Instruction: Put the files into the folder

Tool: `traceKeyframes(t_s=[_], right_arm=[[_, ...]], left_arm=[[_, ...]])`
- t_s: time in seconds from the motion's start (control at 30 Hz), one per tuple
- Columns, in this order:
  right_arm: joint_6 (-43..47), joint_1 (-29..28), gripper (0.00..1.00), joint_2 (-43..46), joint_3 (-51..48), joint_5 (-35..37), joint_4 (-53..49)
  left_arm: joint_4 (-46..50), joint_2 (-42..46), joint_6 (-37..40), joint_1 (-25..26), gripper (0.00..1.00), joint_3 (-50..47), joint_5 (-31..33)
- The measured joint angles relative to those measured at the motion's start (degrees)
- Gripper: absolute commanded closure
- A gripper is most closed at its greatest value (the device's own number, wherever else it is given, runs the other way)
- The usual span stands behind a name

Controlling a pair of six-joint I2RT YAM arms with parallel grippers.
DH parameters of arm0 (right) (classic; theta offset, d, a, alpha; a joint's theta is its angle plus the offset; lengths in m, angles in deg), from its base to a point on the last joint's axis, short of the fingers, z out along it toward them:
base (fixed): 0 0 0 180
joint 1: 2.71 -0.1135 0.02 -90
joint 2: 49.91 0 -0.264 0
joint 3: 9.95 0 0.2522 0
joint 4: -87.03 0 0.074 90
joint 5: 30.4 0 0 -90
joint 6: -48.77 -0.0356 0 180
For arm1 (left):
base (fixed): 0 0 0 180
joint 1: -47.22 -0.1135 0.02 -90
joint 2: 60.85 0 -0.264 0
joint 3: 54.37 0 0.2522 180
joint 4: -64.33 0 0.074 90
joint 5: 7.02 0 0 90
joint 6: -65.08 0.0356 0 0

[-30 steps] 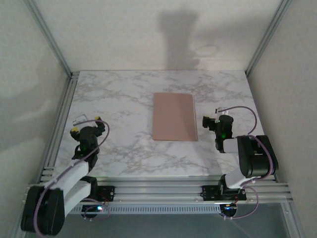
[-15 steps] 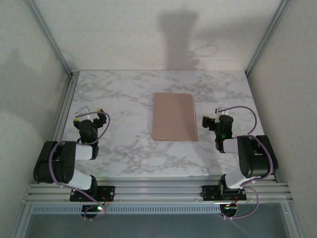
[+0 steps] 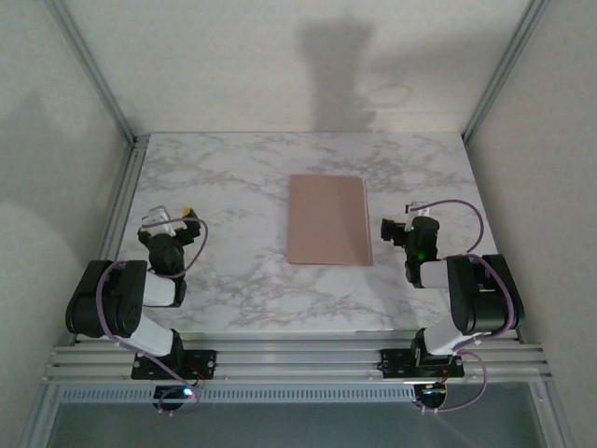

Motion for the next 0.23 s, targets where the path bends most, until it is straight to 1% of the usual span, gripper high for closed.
traceKeyframes(t_s=[0.23], right_arm=[[0.0, 0.0, 0.01, 0.0, 0.0, 0.0, 0.0]], left_arm=[[-0.4, 0.0, 0.2, 0.0, 0.0, 0.0, 0.0]])
